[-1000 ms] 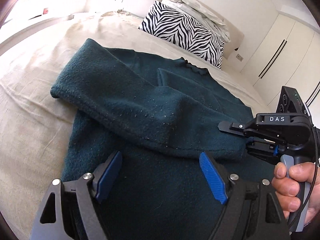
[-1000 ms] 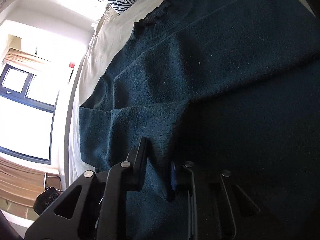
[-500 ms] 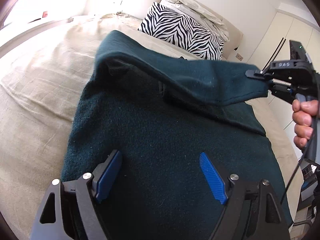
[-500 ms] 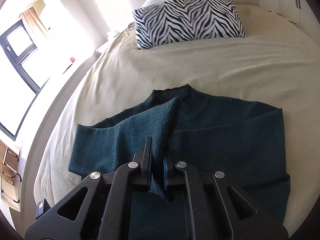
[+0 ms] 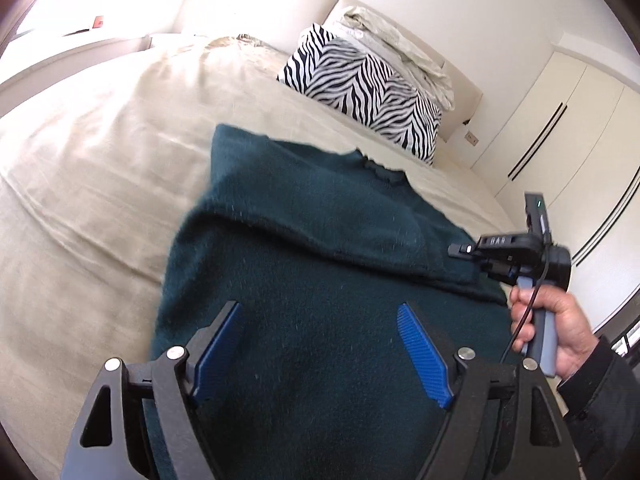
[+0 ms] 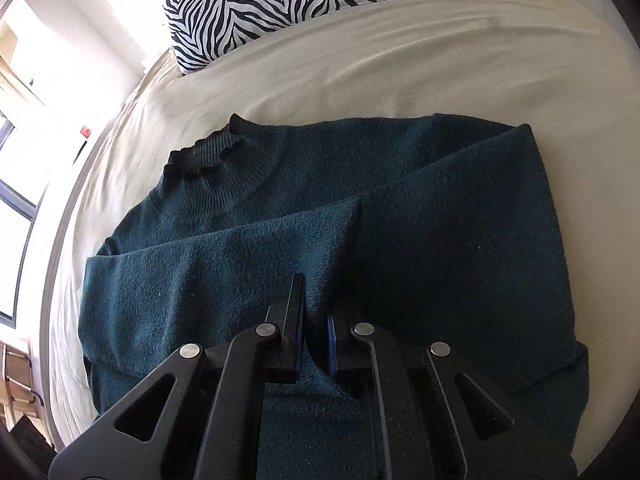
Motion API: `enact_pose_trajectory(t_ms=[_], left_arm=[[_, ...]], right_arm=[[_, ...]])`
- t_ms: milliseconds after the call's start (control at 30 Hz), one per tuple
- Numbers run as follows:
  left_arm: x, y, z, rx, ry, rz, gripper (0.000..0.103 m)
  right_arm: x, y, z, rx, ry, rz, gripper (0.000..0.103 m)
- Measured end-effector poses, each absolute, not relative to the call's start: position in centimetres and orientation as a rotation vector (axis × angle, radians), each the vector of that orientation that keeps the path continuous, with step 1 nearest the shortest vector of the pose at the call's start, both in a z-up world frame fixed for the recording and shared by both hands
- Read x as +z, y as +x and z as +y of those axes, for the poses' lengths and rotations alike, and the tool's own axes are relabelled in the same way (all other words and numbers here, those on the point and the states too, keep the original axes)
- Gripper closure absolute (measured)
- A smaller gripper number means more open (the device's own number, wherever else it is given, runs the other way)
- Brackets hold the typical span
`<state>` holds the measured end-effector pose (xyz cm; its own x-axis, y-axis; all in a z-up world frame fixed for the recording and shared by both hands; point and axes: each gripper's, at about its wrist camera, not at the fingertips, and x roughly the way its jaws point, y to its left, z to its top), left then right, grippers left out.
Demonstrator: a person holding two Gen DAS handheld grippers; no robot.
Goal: Fold small clothes
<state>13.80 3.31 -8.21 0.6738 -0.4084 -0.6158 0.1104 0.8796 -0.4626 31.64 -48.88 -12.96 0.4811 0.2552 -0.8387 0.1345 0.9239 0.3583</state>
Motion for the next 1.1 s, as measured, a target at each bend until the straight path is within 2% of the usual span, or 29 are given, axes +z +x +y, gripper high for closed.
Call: enact_pose_trajectory(t_ms=[133,300,367,533,600,633,667,733,867,1100], left_arm=[[-6.1,17.2,5.4,-0.279,-0.421,0.758,0.022],[-5.5,21.6,6.8,-0.271,-0.425,0.775,0.032],[-5.7,23.3,7.1,-0.280,-0.430,0.799,0.040],[-6.2,27.4,6.5,-0.326,-0.426,0.832,0.041],[-7.1,29.3,6.2,-0.343,-0.430,0.863,0.043],[-7.8,30.4,6.2,-0.346,-0.436,0.887,0.043],[-8.6,31.6,6.3,-0.339,-0.440,0.916,0.046],[-10.5,33.1,6.3,-0.317,-0.408,0.969,0.047],[-12.5,33.7,6.7,-0.333,-0.415,0.962,0.053],[-11.4,33.5,7.3,-0.325,-0.430,0.935,0.050]], right_arm=[[-13.6,32.9,-48.9,0.091,0.414,1.076,0.095],[-13.7,33.0,-48.9,0.103,0.397,1.075,0.095],[-14.1,33.0,-49.1,0.117,0.415,1.074,0.093],[-14.5,32.3,-50.4,0.162,0.511,1.050,0.088],[-14.3,31.8,-51.1,0.169,0.543,1.034,0.083],[-14.1,31.5,-51.5,0.163,0.556,1.017,0.075],[-13.8,31.1,-51.9,0.155,0.573,0.999,0.062],[-13.0,30.3,-52.9,0.144,0.638,0.953,0.047],[-11.2,29.8,-53.3,0.205,0.724,0.866,0.046],[-13.9,32.4,-47.7,0.379,0.709,0.999,0.046]])
